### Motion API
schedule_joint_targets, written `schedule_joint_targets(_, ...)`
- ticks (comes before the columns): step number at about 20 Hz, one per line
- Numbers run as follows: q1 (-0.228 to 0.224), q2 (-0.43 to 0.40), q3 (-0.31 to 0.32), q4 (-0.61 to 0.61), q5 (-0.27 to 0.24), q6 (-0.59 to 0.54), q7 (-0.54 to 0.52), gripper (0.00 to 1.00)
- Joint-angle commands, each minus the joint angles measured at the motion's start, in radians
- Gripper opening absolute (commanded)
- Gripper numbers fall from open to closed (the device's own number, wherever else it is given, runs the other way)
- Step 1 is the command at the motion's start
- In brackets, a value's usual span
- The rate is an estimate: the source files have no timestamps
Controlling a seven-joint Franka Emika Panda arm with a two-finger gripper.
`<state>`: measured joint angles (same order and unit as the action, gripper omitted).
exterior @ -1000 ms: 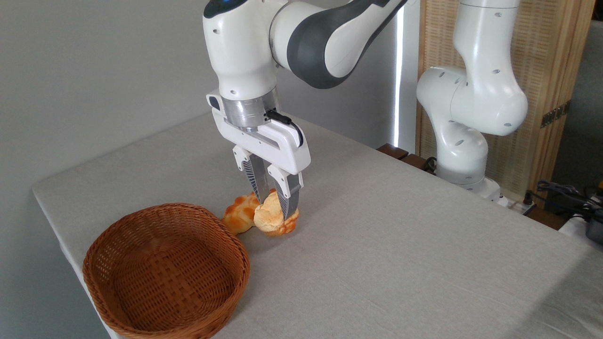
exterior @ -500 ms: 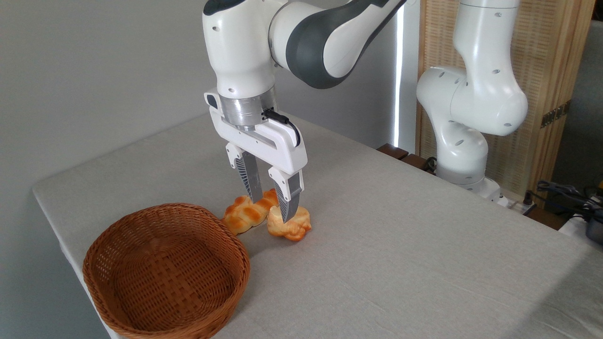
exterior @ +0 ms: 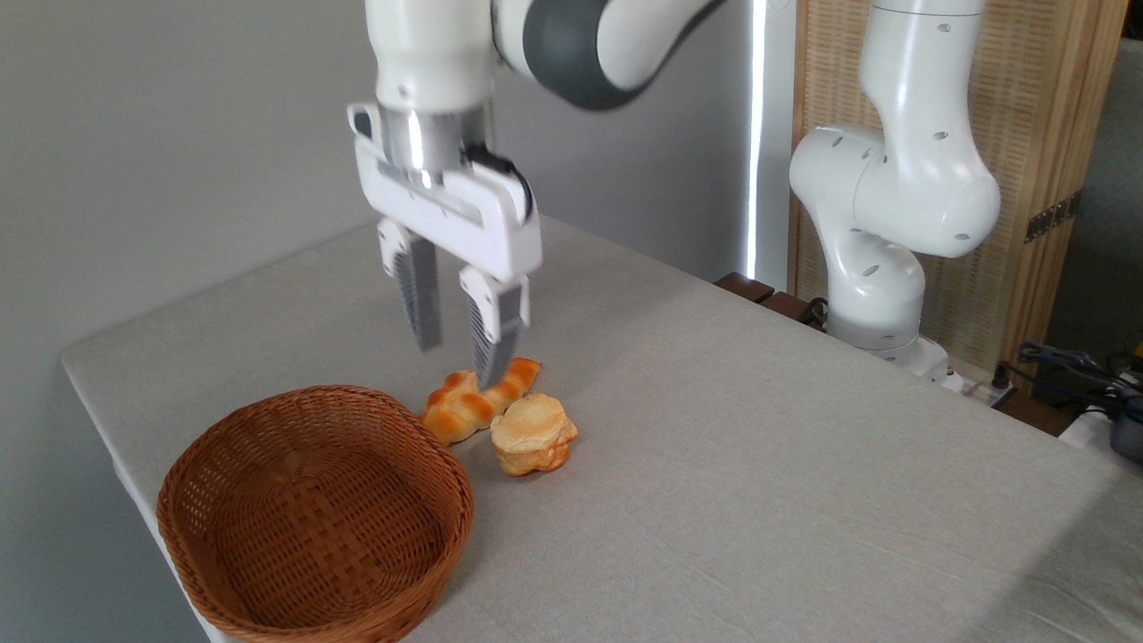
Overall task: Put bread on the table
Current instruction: 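Open the gripper and raise it away from the bun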
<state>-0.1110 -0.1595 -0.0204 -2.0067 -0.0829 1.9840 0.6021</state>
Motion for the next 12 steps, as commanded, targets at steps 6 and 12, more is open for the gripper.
schedule_joint_targets(6,0.001,0.043,0.022,0.22,-0.02,-0.168,-0.005,1.0)
schedule_joint_targets(12,0.01,0.047,0.025,0.22,-0.018,-0.234,0.001,1.0)
